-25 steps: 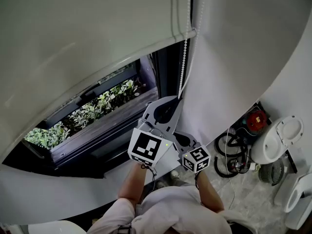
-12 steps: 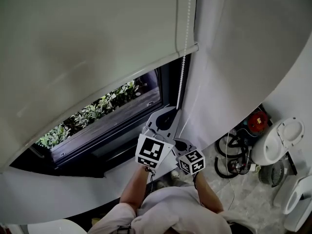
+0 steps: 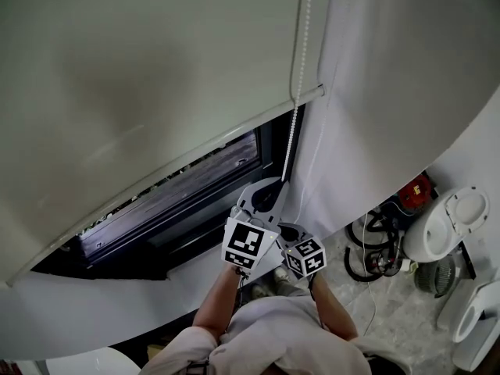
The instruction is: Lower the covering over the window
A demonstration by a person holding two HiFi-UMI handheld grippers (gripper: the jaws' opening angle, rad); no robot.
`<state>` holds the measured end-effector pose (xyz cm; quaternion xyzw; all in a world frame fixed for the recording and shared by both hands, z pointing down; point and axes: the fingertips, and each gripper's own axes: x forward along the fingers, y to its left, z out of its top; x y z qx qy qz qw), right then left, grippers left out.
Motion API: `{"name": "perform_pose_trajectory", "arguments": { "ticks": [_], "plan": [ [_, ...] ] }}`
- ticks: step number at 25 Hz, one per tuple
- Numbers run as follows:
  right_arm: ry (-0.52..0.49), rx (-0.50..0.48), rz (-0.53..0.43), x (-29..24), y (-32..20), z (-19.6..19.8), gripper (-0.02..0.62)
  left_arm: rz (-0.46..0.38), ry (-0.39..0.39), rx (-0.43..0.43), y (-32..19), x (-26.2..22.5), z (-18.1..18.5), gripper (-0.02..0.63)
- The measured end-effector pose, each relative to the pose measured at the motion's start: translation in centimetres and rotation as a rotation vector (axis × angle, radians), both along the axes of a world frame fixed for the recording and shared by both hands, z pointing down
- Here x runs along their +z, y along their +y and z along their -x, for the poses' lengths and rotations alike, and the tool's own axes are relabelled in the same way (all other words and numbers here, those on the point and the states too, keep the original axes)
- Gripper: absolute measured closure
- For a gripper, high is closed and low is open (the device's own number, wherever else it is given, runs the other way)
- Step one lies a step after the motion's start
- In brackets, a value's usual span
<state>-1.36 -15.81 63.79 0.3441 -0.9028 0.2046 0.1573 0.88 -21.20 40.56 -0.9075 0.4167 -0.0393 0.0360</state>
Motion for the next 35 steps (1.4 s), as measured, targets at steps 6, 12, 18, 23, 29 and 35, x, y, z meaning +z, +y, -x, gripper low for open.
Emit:
{"name": "perform_pose_trajectory", "arguments": {
  "ticks": [6, 12, 18, 23, 29, 35],
  "plan": [
    [0.031, -0.006, 0.027, 3.3, 0.2, -0.2, 0.597, 0.028, 0.0, -0.011, 0.1, 3.3, 0.3, 0.592],
    [0.057, -0.014, 0.073, 5.0, 0.9, -0.1, 0.597, 0.077, -0.017, -0.02, 0.3, 5.2, 0.6, 0.592],
    [0.085, -0.036, 0.127, 6.2, 1.8, 0.2, 0.597, 0.118, -0.028, -0.031, 0.5, 6.7, 0.7, 0.592],
    [0.126, -0.066, 0.148, 7.3, 2.9, 0.4, 0.595, 0.156, -0.041, -0.042, 0.6, 8.5, 0.9, 0.592],
    [0.13, -0.087, 0.118, 5.7, 3.2, 0.7, 0.591, 0.19, -0.053, -0.051, 0.4, 9.2, 1.4, 0.592],
    [0.078, -0.056, 0.056, 2.0, 2.7, -0.7, 0.507, 0.201, -0.044, -0.054, 0.5, 10.6, 1.4, 0.592]
  ]
}}
